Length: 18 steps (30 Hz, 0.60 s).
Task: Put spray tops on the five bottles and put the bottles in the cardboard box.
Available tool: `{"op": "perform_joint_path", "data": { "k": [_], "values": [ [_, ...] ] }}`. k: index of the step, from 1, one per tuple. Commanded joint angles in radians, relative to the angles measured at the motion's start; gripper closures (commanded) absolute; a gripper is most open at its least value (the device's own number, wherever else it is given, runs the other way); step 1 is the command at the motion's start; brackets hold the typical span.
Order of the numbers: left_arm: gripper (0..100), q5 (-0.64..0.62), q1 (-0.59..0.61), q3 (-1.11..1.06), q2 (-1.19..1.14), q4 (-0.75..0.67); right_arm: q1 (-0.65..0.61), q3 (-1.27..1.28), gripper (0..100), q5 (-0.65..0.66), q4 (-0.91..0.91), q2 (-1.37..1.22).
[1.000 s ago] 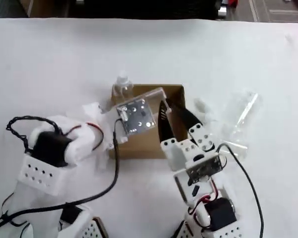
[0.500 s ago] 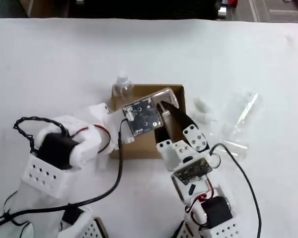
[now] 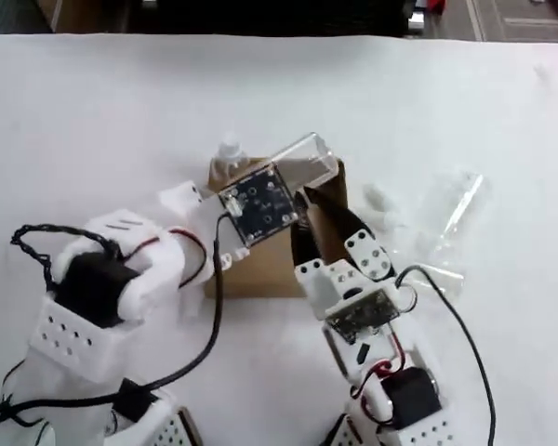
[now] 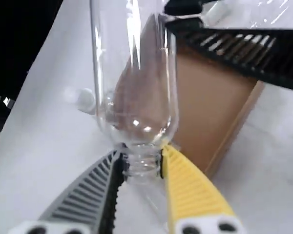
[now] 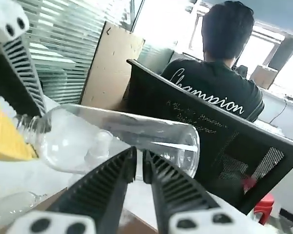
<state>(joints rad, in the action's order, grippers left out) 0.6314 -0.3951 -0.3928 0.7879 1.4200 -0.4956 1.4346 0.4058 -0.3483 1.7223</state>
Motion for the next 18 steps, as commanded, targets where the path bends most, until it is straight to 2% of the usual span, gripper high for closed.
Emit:
{"op": "perform_joint_path", "data": {
  "k": [1, 4, 8, 18],
  "values": [
    [98, -0.008, -0.031, 0.060, 0.021, 0.009, 0.062, -0.201, 98.2, -0.114, -0.136, -0.008],
    [98, 0.055, -0.038, 0.058, 0.021, 0.078, 0.107, -0.212, 98.2, -0.123, -0.114, -0.015],
    [98, 0.126, -0.111, 0.011, 0.022, 0.164, 0.116, -0.204, 98.2, -0.124, -0.067, -0.120],
    [98, 0.133, -0.082, 0.043, 0.030, 0.176, 0.117, -0.198, 98.2, -0.124, 0.048, -0.443]
  ]
}}
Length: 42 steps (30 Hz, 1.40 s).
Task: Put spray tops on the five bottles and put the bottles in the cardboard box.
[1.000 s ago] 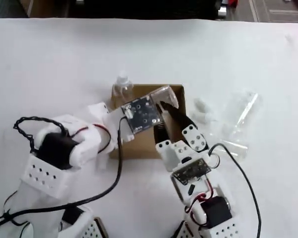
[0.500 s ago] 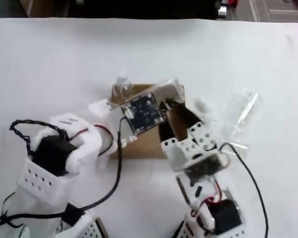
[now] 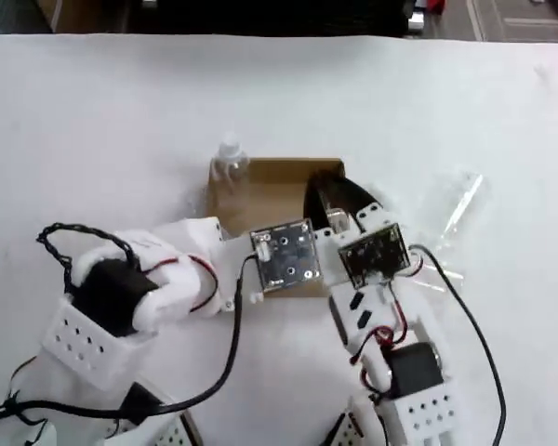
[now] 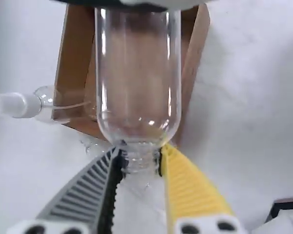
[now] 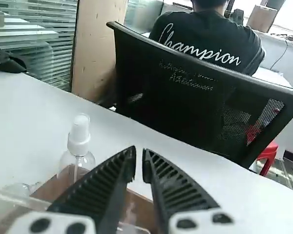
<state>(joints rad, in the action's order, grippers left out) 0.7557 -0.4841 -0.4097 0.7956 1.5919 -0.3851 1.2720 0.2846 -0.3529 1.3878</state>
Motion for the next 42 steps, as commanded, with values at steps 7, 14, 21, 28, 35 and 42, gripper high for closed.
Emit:
{"op": "perform_joint_path", "data": {
  "k": [7, 14, 21, 28, 35, 42],
  "values": [
    [98, -0.020, 0.007, 0.149, 0.022, -0.006, 0.001, -0.035, 98.2, -0.003, 0.085, -0.199],
    [98, -0.077, -0.004, 0.161, 0.015, -0.083, -0.027, -0.020, 98.2, -0.002, 0.091, -0.206],
    [98, -0.077, -0.050, 0.164, 0.015, -0.089, -0.061, -0.008, 98.2, -0.002, 0.091, -0.200],
    [98, -0.091, 0.018, 0.164, 0.022, -0.071, 0.068, -0.009, 98.2, -0.011, 0.148, -0.206],
    [98, -0.310, 0.254, 0.153, 0.024, -0.127, 0.073, -0.014, 98.2, -0.011, 0.148, -0.208],
    [98, -0.555, 0.493, -0.057, 0.022, -0.364, 0.067, -0.014, 98.2, -0.011, 0.147, -0.211]
  ]
}}
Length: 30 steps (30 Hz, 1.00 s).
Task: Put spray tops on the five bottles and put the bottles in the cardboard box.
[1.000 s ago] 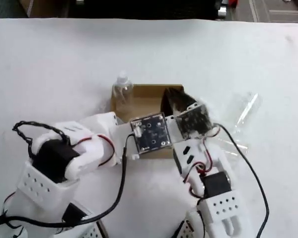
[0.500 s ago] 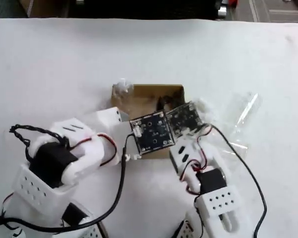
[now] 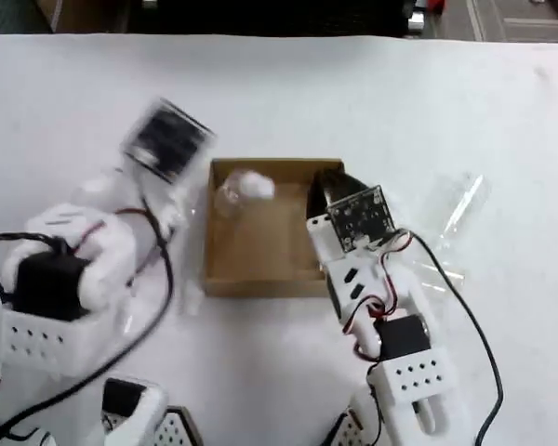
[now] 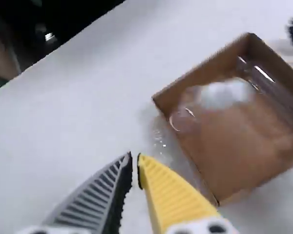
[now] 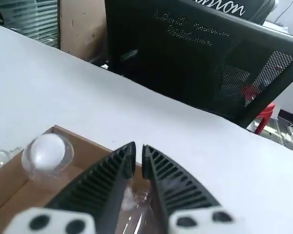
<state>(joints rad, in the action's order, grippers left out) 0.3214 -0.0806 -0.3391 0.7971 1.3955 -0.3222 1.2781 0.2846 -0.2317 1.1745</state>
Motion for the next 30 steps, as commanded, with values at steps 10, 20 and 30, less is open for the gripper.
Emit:
{"op": "perform_joint_path", "data": {
  "k": [10, 20, 30],
  "values": [
    [98, -0.252, 0.102, -0.695, 0.021, -0.832, -0.070, 0.002, 98.2, -0.003, 0.019, 0.004],
    [98, -0.256, 0.147, -0.824, 0.021, -1.060, -0.077, -0.183, 98.2, -0.003, -0.205, -0.024],
    [97, -0.384, 0.254, -0.829, 0.019, -1.086, -0.168, -0.730, 98.1, -0.003, -0.750, -0.588]
  ]
}}
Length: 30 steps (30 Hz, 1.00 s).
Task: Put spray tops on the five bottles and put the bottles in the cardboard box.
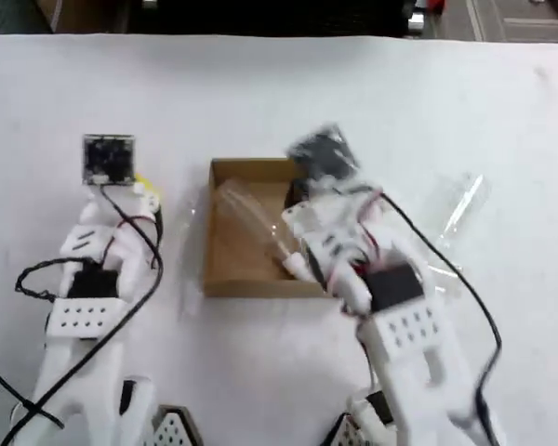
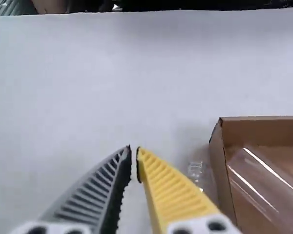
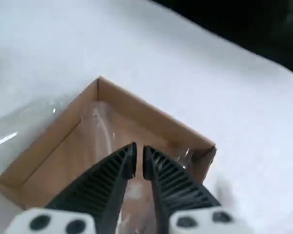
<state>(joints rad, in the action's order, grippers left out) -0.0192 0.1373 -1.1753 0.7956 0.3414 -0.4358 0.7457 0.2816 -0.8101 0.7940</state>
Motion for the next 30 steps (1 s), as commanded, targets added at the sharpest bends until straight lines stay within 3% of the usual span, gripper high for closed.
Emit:
{"op": "perform_joint_path", "data": {
  "k": [1, 5, 7, 12, 14, 22, 30],
  "values": [
    [97, -0.043, 0.036, 0.008, 0.021, -0.032, -0.062, -0.224, 98.1, 0.002, -0.205, -0.252],
    [97, -0.043, 0.036, 0.008, 0.021, -0.032, -0.059, -0.275, 98.0, 0.021, -0.302, -0.351],
    [97, -0.043, 0.036, 0.008, 0.021, -0.032, -0.053, -0.276, 97.1, 0.118, -0.348, -0.375],
    [97, -0.043, 0.036, 0.008, 0.021, -0.032, -0.028, -0.275, 83.4, 0.287, -0.450, -0.412],
    [97, -0.041, 0.035, 0.008, 0.021, -0.032, -0.015, -0.275, 82.2, 0.321, -0.460, -0.440],
    [97, -0.037, 0.035, 0.012, 0.021, -0.032, -0.005, -0.259, 83.6, 0.376, -0.429, -0.659],
    [97, -0.037, 0.036, 0.012, 0.021, -0.032, -0.044, -0.198, 83.3, 0.344, -0.314, -0.697]
  ]
}}
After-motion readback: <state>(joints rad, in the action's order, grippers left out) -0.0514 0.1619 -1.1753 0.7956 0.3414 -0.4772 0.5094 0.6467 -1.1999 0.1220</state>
